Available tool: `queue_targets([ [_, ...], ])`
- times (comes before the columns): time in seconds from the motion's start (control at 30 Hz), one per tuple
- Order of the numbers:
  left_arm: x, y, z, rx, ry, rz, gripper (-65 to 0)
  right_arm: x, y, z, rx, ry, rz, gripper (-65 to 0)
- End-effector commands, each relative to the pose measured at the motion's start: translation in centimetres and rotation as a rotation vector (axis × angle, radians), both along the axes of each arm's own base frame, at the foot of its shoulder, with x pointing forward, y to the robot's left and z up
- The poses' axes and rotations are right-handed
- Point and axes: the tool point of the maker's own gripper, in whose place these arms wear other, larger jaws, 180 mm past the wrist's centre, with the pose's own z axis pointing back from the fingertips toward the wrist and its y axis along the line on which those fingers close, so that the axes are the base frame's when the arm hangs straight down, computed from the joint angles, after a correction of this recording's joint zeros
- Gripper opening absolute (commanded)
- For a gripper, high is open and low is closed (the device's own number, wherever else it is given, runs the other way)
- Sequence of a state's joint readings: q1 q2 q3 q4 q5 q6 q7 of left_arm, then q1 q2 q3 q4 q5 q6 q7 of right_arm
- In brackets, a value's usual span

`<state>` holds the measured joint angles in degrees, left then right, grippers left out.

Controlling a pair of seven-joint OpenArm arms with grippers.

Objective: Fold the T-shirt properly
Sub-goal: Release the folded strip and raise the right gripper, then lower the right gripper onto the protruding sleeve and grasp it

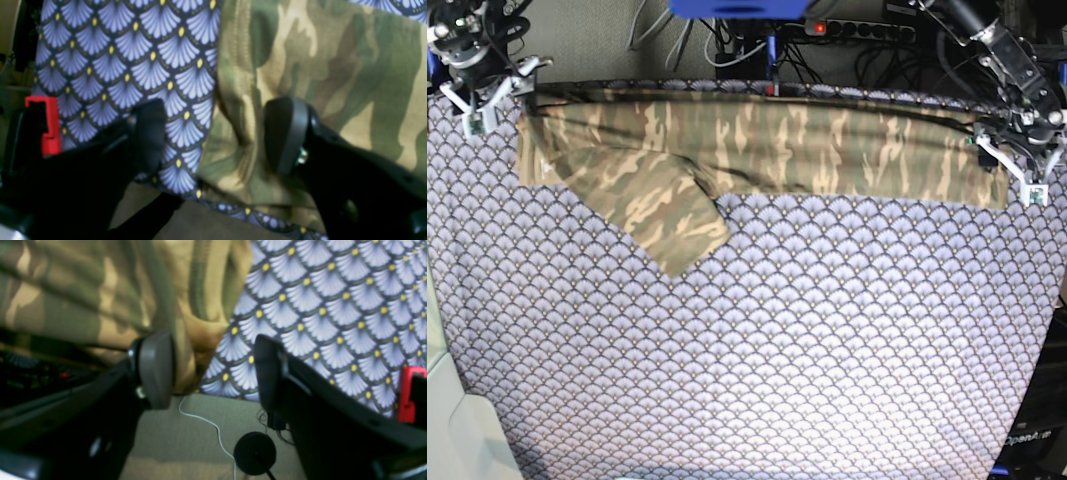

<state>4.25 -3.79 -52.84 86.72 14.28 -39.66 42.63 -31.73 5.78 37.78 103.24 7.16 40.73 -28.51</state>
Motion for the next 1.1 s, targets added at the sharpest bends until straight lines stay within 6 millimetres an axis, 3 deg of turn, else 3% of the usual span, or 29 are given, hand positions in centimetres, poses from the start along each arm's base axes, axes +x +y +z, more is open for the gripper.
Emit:
queue_targets([
  [0.0,0.2,0.4,0.6,0.016,-0.007,-0.003,-18.8,0.2,-1.8,1.4,-0.052,-0.030,-0.024,-24.9],
  [0.23,-1.1,1.3,0.4,-0.004,-0.025,0.074,-18.8,1.0,-7.5,5.1,-0.151,-0.136,-0.169,-24.2],
  [0.43,-1.3,1.4,0.3,-0.008,-0.021,0.079,-18.8,2.1,-7.6,5.8,-0.156,-0.168,-0.170,-24.2],
  [0.57,-1.3,1.3,0.3,-0.007,-0.021,0.079,-18.8,5.3,-4.7,6.9,-0.165,-0.156,-0.086,-24.0],
  [0.83,-1.6,1.4,0.2,-0.004,-0.012,0.081,-18.8,14.1,6.4,6.1,-0.172,-0.021,0.314,-20.5],
  [0.93,-1.8,1.6,0.2,-0.006,-0.009,0.090,-18.8,16.9,9.6,7.6,-0.188,-0.043,0.402,-20.6],
  [1.07,-2.6,2.2,0.1,-0.008,-0.011,0.123,-18.8,19.6,12.4,9.3,-0.185,-0.070,0.445,-20.6],
])
